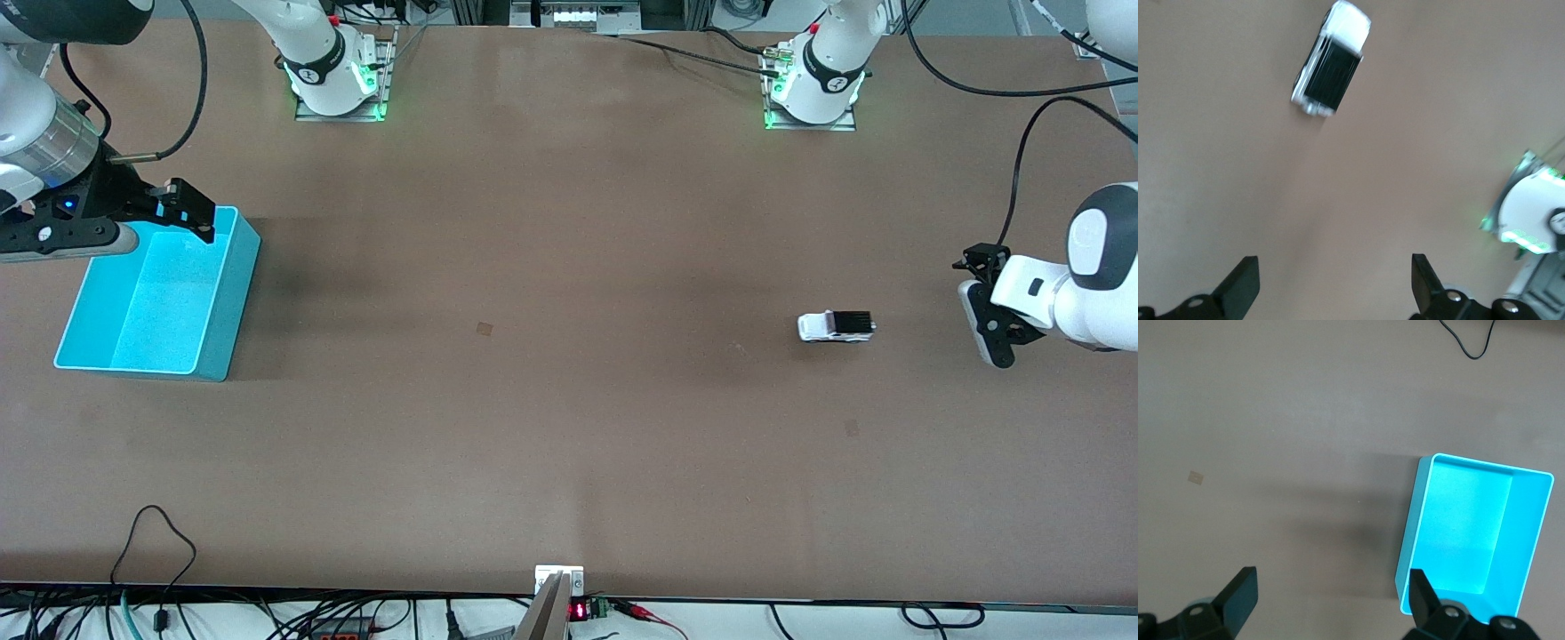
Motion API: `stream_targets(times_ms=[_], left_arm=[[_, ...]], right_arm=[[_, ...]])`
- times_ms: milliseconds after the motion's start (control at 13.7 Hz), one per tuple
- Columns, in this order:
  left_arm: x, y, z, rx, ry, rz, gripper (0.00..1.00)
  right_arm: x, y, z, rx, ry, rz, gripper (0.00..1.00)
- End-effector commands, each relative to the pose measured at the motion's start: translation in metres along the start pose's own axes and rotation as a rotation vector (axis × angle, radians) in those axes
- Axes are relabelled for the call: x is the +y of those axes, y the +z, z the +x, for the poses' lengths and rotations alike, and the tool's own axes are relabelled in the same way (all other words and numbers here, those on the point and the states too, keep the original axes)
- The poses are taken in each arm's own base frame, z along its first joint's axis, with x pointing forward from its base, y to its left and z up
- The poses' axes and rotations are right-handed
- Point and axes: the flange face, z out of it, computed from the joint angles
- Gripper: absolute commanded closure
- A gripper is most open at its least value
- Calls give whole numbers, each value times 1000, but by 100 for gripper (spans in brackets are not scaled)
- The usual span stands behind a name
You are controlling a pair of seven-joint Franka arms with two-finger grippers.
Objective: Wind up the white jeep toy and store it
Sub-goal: 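Open the left gripper to release the jeep and withdraw it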
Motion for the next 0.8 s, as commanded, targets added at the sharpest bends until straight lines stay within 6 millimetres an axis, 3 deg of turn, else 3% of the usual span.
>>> stream_targets(times_ms=[0, 218, 364, 582, 728], left_arm=[[27, -41, 20, -15, -153, -9, 0], [58, -77, 38, -18, -411, -8, 0], [95, -99, 66, -24, -487, 66, 0], [118, -133, 56, 156, -742, 100, 0], [124, -144, 48, 274, -931, 116, 0]], right_arm=[[0, -3, -3, -3, -2, -18, 0], [0, -3, -3, -3, -2, -18, 0], [0, -3, -3, -4, -2, -18, 0], [0, -3, -3, -4, -2, -18, 0], [0, -3, -3, -4, -2, -18, 0]])
